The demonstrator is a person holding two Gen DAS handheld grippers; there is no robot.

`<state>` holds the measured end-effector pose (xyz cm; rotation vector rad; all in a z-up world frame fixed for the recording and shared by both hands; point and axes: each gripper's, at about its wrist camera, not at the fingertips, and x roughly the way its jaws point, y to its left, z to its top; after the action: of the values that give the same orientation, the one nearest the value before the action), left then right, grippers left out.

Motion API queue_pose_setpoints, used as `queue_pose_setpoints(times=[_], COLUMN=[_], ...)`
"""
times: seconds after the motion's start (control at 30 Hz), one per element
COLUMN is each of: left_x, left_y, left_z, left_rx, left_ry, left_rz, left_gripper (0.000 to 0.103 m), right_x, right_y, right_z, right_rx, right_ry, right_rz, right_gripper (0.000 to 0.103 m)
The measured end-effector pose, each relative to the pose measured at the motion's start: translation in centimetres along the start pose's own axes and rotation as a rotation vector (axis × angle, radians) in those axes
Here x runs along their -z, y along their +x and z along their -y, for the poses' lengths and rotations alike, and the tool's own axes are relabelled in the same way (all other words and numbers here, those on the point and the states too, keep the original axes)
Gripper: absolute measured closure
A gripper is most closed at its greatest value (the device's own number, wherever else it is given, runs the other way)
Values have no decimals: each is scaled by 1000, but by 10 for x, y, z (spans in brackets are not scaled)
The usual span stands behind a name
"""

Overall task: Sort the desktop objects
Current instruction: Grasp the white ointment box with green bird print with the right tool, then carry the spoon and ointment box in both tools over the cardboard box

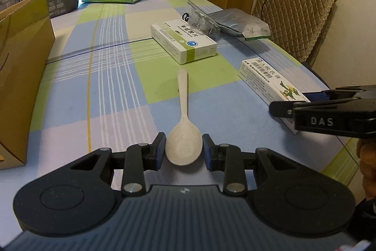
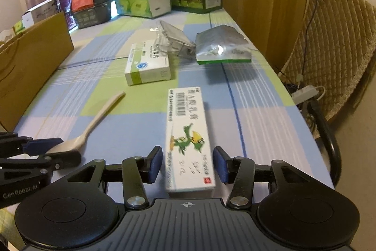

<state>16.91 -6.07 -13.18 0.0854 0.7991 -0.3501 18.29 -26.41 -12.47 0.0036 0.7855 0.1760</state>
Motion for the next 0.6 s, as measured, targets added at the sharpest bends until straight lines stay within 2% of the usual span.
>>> queue_pose_setpoints(times=[0.23, 0.6], left_x=[-2, -1], left_y=[-1, -2], left_z=[-8, -6], left_rx=[28, 18], left_ry=[-87, -79], left_rz=[-2, 2], left_gripper=[74, 76], right_x=[-3, -10], right_y=[6, 14], right_z=[-3, -8], right_rx=[3, 9], right_ry=[-8, -20], right_rz=[10, 25], right_gripper=[56, 56])
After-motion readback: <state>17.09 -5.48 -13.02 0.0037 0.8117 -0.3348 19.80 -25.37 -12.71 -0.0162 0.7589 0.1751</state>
